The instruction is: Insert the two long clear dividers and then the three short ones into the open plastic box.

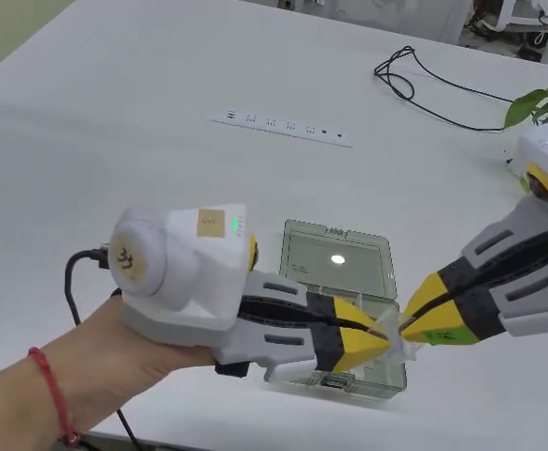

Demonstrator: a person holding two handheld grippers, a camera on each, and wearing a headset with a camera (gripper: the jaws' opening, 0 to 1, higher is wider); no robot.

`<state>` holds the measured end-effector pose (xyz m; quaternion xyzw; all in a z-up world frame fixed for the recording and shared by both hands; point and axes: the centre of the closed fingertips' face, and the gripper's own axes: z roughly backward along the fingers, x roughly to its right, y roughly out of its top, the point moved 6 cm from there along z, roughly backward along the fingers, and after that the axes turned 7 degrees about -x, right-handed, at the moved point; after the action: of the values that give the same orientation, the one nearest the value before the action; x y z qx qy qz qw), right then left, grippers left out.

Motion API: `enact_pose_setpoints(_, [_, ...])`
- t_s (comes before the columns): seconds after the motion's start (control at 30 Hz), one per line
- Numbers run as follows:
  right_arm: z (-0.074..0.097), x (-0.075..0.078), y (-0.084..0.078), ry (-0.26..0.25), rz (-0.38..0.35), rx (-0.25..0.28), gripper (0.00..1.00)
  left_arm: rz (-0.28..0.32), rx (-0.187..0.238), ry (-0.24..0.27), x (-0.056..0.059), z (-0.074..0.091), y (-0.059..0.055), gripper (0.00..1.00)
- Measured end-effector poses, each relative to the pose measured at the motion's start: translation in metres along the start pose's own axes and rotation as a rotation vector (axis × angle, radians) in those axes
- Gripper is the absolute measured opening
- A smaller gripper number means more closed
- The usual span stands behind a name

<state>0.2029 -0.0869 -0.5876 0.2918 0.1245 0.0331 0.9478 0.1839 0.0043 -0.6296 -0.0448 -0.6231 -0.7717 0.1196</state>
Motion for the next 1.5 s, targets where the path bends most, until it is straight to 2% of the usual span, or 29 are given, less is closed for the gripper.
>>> enact_pose_setpoints(0.3, [0.009,0.004,-0.001,-0.025,-0.009,0.009,0.02,0.02,-0.019,0.042,-0.005,0.004,-0.007,0.12])
enact_pose_setpoints(0.53, [0.016,0.01,-0.007,-0.064,-0.032,0.008,0.02,0.039,-0.029,0.1,-0.013,0.016,-0.017,0.22])
enact_pose_setpoints(0.7, [0.018,0.018,-0.015,-0.1,-0.05,-0.01,0.02,0.05,-0.046,0.152,-0.02,0.026,-0.025,0.33])
enact_pose_setpoints(0.9, [0.019,0.032,-0.027,-0.15,-0.059,-0.058,0.02,0.06,-0.067,0.206,-0.027,0.037,-0.034,0.48])
enact_pose_setpoints(1.1, [0.014,0.044,-0.041,-0.204,-0.04,-0.142,0.02,0.069,-0.093,0.247,-0.029,0.045,-0.044,0.58])
enact_pose_setpoints(1.33, [0.002,0.054,-0.055,-0.225,-0.025,-0.202,0.02,0.085,-0.127,0.286,-0.031,0.054,-0.059,0.7])
enact_pose_setpoints(1.5, [-0.012,0.059,-0.061,-0.22,-0.008,-0.228,0.02,0.094,-0.147,0.301,-0.031,0.056,-0.068,0.76])
